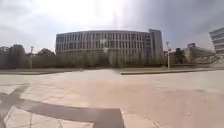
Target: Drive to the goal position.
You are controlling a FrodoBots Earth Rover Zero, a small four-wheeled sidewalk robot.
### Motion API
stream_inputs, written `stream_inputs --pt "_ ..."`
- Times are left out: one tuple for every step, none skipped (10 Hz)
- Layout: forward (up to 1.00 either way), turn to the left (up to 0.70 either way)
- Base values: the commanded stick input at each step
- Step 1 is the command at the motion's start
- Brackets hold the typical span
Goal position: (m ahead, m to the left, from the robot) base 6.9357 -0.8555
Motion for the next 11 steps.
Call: stream_inputs --pt "0.7 0.0" --pt "0.7 0.0" --pt "0.7 -0.08" --pt "0.7 -0.35" --pt "0.7 -0.35" --pt "0.7 -0.26" --pt "0.7 -0.09" --pt "0.7 0.0" --pt "0.7 0.0" --pt "0.7 0.0" --pt "0.7 0.0"
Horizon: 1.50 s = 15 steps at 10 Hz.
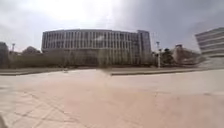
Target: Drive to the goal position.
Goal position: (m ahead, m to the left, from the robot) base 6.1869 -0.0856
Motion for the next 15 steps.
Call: stream_inputs --pt "0.7 0.0" --pt "0.7 0.0" --pt "0.7 0.0" --pt "0.7 0.0" --pt "0.7 0.0" --pt "0.7 0.0" --pt "0.7 0.03" --pt "0.7 0.32" --pt "0.7 0.35" --pt "0.7 0.35" --pt "0.7 0.23" --pt "0.7 0.02" --pt "0.7 0.0" --pt "0.7 0.0" --pt "0.7 0.0"
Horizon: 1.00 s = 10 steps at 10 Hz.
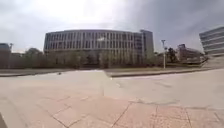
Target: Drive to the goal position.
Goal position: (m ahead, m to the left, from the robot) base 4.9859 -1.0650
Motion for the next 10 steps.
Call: stream_inputs --pt "0.7 0.0" --pt "0.7 0.0" --pt "0.7 0.0" --pt "0.7 0.0" --pt "0.7 0.0" --pt "0.7 0.0" --pt "0.7 0.0" --pt "0.7 0.0" --pt "0.7 0.0" --pt "0.7 0.0"
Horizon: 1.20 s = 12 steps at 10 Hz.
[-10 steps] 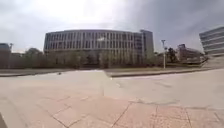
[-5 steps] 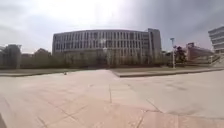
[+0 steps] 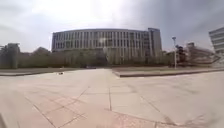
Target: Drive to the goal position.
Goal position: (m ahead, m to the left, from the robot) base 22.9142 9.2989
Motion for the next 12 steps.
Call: stream_inputs --pt "0.7 0.0" --pt "0.7 0.0" --pt "0.7 0.0" --pt "0.7 0.0" --pt "0.7 0.0" --pt "0.7 0.0" --pt "0.7 0.0" --pt "0.7 0.0" --pt "0.7 0.0" --pt "0.7 0.0" --pt "0.7 0.0" --pt "0.7 0.0"
